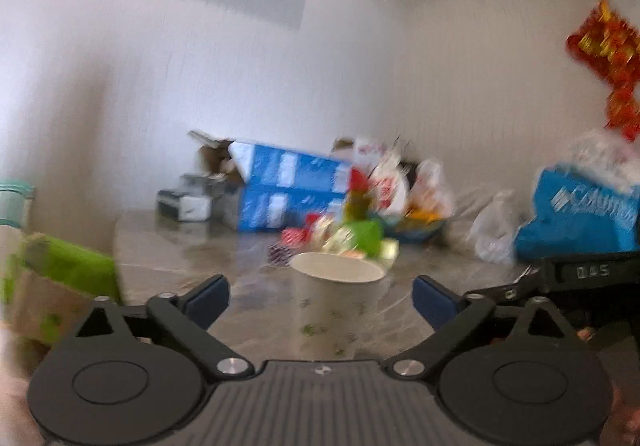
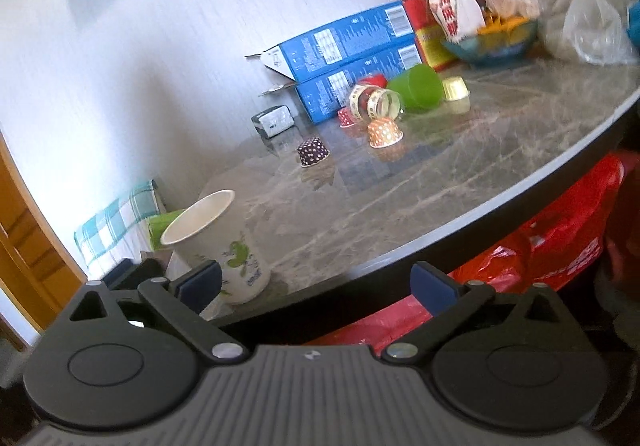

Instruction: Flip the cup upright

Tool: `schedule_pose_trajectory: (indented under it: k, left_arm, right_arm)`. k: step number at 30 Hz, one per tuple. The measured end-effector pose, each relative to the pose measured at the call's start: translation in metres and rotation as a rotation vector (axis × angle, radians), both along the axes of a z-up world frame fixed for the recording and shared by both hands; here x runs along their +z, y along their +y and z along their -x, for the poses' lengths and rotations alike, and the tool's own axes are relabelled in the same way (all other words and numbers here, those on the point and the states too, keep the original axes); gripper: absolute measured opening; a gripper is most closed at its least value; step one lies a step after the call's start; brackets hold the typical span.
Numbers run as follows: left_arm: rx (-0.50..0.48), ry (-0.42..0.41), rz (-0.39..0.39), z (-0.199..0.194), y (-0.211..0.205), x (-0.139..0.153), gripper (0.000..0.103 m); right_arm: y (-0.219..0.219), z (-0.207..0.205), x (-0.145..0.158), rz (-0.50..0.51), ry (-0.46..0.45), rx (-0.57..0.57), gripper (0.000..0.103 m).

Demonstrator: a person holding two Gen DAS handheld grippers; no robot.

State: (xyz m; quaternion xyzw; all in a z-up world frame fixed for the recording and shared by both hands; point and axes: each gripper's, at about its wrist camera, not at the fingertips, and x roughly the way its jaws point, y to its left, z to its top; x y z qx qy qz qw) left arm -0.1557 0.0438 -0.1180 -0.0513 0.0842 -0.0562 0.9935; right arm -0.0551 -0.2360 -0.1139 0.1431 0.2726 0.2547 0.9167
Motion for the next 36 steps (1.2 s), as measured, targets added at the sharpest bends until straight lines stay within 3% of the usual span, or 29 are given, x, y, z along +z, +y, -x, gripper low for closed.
schedule_pose_trajectory:
  k: [3,5,10,15,21,36]
  left_arm:
    - [0.000,0.162,-0.043,0.000,0.005,0.022,0.102]
    - [-0.025,0.211,-0.041,0.005,0.009,0.036,0.102]
    - [-0.061,0.183,-0.077,0.030,0.003,0.070,0.102]
    - [-0.061,0.238,-0.112,0.038,-0.010,0.082,0.102]
    - [-0.051,0.287,-0.061,0.034,-0.006,0.087,0.102]
    - [-0.005,0.292,-0.081,0.043,-0.012,0.102,0.102]
  right_arm:
    - [0.007,0.015,0.017,0.055,-0.036,0.005,0.102]
    - [0.015,0.023,0.031,0.119,-0.062,0.001,0.102]
    - [0.022,0.051,0.062,0.153,-0.168,-0.048,0.102]
    - [0.022,0.054,0.086,0.243,-0.088,-0.010,0.102]
    - [0.003,0.048,0.089,0.155,-0.008,-0.036,0.102]
    - [0.002,0.080,0.101,0.230,-0.042,-0.034,0.102]
